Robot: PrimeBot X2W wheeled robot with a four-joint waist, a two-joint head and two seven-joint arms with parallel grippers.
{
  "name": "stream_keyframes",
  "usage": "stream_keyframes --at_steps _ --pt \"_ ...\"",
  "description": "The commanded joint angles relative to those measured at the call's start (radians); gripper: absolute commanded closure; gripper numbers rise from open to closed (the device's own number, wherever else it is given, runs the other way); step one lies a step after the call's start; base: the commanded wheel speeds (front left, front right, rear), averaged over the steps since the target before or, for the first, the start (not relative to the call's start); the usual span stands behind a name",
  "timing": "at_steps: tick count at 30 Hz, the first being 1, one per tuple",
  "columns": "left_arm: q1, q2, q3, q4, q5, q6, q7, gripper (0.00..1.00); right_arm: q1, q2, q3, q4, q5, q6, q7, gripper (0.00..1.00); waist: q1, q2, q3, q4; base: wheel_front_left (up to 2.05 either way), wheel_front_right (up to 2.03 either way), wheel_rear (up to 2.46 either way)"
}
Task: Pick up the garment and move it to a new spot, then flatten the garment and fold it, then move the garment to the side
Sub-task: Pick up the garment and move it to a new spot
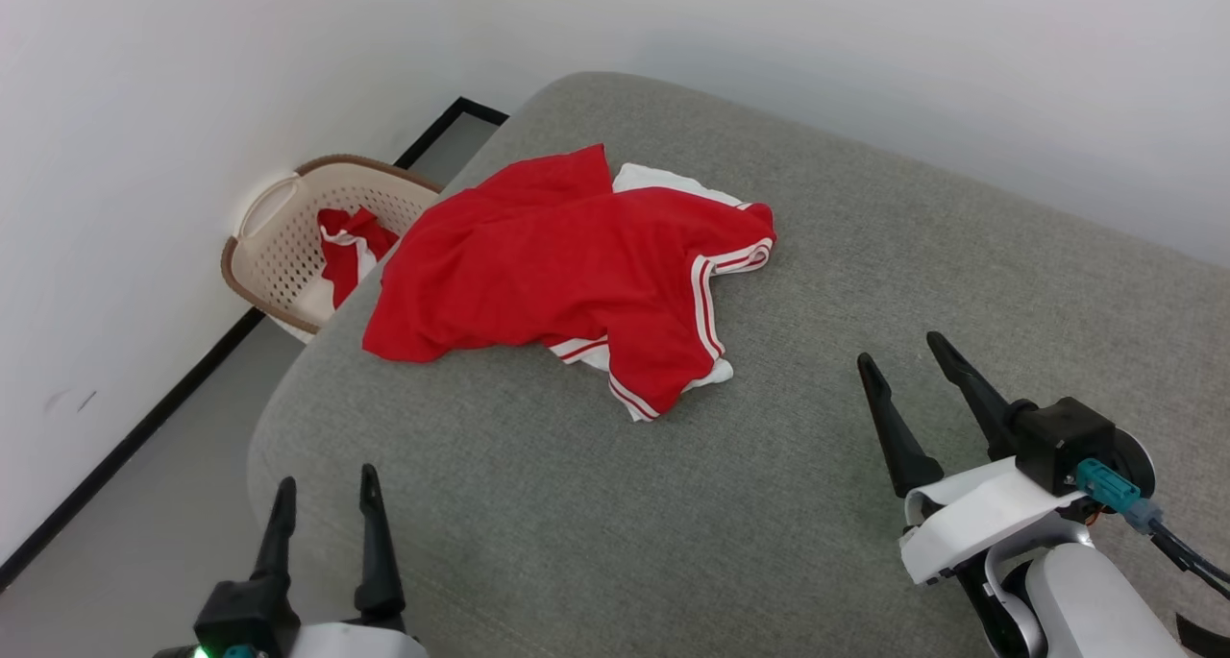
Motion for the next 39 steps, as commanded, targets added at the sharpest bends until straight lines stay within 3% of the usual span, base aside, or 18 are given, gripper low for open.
stream_keyframes --at_steps 1,4,8,14,20,24,28,34,39 --pt "0.003 -0.002 -0.002 -0.001 -0.004 -0.001 -0.001 0.00 -0.010 -0.002 0.004 0.000 0.007 -0.001 -0.001 0.00 0.0000 -0.0001 0.001 0.000 0.00 0.00 0.00" --pt "-0.019 -0.002 -0.016 0.018 -0.010 -0.029 -0.001 0.00 0.007 -0.005 -0.018 -0.005 0.012 -0.001 -0.001 0.00 0.0000 -0.0001 0.003 -0.006 0.00 0.00 0.00" --pt "-0.104 0.010 -0.038 0.066 0.032 -0.097 -0.001 0.00 0.045 0.000 -0.063 -0.026 0.000 -0.001 -0.001 0.00 0.0000 -0.0001 0.014 -0.026 0.00 0.00 0.00" --pt "-0.366 0.074 -0.045 0.167 0.066 -0.176 -0.001 0.00 0.023 -0.010 -0.083 -0.058 -0.018 -0.001 -0.001 0.00 0.0000 -0.0001 0.100 -0.157 0.00 0.00 0.00" --pt "-0.682 0.167 -0.051 0.440 0.016 -0.218 0.022 0.00 -0.015 -0.013 -0.100 -0.078 -0.021 -0.001 -0.001 0.00 0.0000 -0.0001 0.198 -0.292 0.00 0.00 0.00" --pt "-0.814 0.220 -0.068 0.608 -0.045 -0.227 0.127 0.00 -0.036 -0.004 -0.103 -0.088 -0.021 -0.001 -0.001 0.00 0.0000 -0.0001 0.242 -0.357 0.00 0.00 0.00" --pt "-0.920 0.283 -0.150 0.745 -0.199 -0.226 0.314 0.00 -0.059 0.009 -0.113 -0.098 -0.019 -0.001 -0.001 0.00 0.0000 -0.0001 0.287 -0.435 0.00 0.00 0.00" --pt "-0.962 0.398 -0.272 0.813 -0.461 -0.225 0.642 0.00 -0.055 0.032 -0.132 -0.112 -0.015 -0.001 -0.001 0.00 0.0000 -0.0001 0.318 -0.507 0.00 0.00 0.00" --pt "-0.942 0.463 -0.319 0.856 -0.588 -0.225 0.819 0.00 -0.066 0.040 -0.126 -0.128 -0.015 -0.001 -0.001 0.00 0.0000 -0.0001 0.346 -0.548 0.00 0.00 0.00"
